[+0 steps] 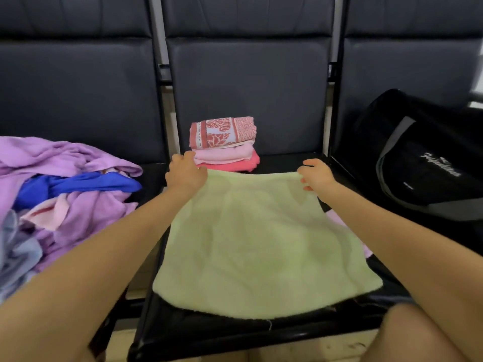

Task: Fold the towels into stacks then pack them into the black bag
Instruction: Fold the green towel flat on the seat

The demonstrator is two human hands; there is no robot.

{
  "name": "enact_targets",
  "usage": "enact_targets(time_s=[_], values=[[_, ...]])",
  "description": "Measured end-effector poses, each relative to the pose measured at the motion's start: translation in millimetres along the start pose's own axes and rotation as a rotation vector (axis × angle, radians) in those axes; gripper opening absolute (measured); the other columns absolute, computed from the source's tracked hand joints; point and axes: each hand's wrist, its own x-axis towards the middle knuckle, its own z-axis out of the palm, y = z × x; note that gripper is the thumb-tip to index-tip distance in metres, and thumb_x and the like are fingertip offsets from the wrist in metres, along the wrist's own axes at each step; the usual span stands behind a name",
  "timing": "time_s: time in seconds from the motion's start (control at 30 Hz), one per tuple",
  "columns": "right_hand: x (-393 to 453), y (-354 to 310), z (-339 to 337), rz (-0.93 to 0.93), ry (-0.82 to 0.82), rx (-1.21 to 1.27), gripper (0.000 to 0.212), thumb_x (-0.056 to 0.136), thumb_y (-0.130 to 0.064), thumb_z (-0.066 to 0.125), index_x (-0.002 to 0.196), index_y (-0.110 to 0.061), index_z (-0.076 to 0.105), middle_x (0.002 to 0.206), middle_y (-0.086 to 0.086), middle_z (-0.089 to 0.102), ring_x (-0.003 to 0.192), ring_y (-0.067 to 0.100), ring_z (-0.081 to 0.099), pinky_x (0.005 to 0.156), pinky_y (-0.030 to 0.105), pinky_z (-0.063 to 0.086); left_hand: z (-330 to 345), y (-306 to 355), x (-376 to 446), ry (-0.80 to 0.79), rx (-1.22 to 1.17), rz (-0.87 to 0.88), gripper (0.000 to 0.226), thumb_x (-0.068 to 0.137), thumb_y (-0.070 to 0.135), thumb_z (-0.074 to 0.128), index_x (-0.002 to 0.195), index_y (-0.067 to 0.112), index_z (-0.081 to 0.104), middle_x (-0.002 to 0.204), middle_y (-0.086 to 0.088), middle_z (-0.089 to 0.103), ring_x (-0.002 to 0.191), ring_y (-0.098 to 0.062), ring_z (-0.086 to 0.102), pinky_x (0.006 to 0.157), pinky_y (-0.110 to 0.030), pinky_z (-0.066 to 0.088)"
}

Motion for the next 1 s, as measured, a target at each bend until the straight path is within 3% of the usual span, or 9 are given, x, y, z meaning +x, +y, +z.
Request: enact_targets(time_s=[0.17, 0.33, 0.47, 0.6, 0.7, 0.87, 1.0], values=[[-76, -19, 17, -0.198, -0.302, -0.131, 0.020, 0.094, -0.015, 0.055, 0.112, -0.011, 0.063, 0.096, 0.003, 0.059, 0.083, 0.017, 0.057, 0.057, 0.024, 0.047, -21, -3, -40, -0.110, 0.172, 0.063, 0.050, 0.095, 0.036, 0.047, 0.141, 0.020, 0.039, 0.137, -0.016, 0.041, 0.127, -0.036, 0.038, 0.101, -0.047, 0.039], [-150, -17, 19, -0.431, -0.618, -0.398, 0.017, 0.093, -0.023, 0.058, 0.097, -0.013, 0.071, 0.084, -0.008, 0.065, 0.068, 0.005, 0.057, 0.057, 0.012, 0.044, -38, -32, -95, -0.180, 0.313, 0.140, 0.051, 0.093, 0.036, 0.051, 0.140, 0.022, 0.039, 0.136, -0.013, 0.043, 0.125, -0.034, 0.040, 0.100, -0.045, 0.040], [-185, -10, 21, -0.607, -0.686, -0.592, 0.018, 0.092, -0.034, 0.059, 0.095, -0.021, 0.070, 0.090, -0.008, 0.066, 0.077, 0.005, 0.056, 0.077, 0.023, 0.046, -55, -65, -128, -0.253, 0.344, 0.149, 0.049, 0.089, 0.035, 0.052, 0.135, 0.020, 0.042, 0.122, -0.012, 0.053, 0.112, -0.032, 0.050, 0.094, -0.046, 0.044], [-205, 1, 30, -0.687, -0.805, -0.812, 0.031, 0.090, -0.053, 0.055, 0.108, -0.029, 0.061, 0.101, -0.012, 0.051, 0.078, 0.000, 0.046, 0.073, 0.021, 0.036, -64, -81, -149, -0.389, 0.298, 0.085, 0.048, 0.090, 0.040, 0.054, 0.130, 0.015, 0.044, 0.115, -0.007, 0.059, 0.099, -0.024, 0.055, 0.082, -0.031, 0.044], [-209, 5, 41, -0.755, -0.804, -0.886, 0.042, 0.088, -0.059, 0.053, 0.115, -0.027, 0.056, 0.104, -0.009, 0.046, 0.086, 0.009, 0.045, 0.072, 0.023, 0.034, -66, -79, -161, -0.422, 0.176, 0.071, 0.045, 0.091, 0.036, 0.058, 0.130, 0.015, 0.048, 0.117, -0.005, 0.060, 0.097, -0.017, 0.053, 0.078, -0.026, 0.038], [-209, 3, 55, -0.781, -0.783, -0.863, 0.040, 0.089, -0.058, 0.052, 0.111, -0.024, 0.053, 0.102, -0.008, 0.047, 0.085, 0.011, 0.047, 0.072, 0.026, 0.036, -71, -73, -171, -0.333, 0.052, 0.115, 0.041, 0.088, 0.027, 0.061, 0.128, 0.020, 0.053, 0.083, 0.007, 0.060, 0.080, -0.012, 0.058, 0.071, -0.027, 0.043], [-207, 2, 57, -0.748, -0.796, -0.845, 0.033, 0.090, -0.055, 0.053, 0.106, -0.026, 0.052, 0.102, -0.009, 0.048, 0.084, 0.009, 0.047, 0.074, 0.025, 0.037, -69, -66, -184, -0.356, 0.085, 0.173, 0.059, 0.086, 0.030, 0.062, 0.139, 0.022, 0.038, 0.110, -0.003, 0.055, 0.097, -0.018, 0.058, 0.085, -0.029, 0.047]])
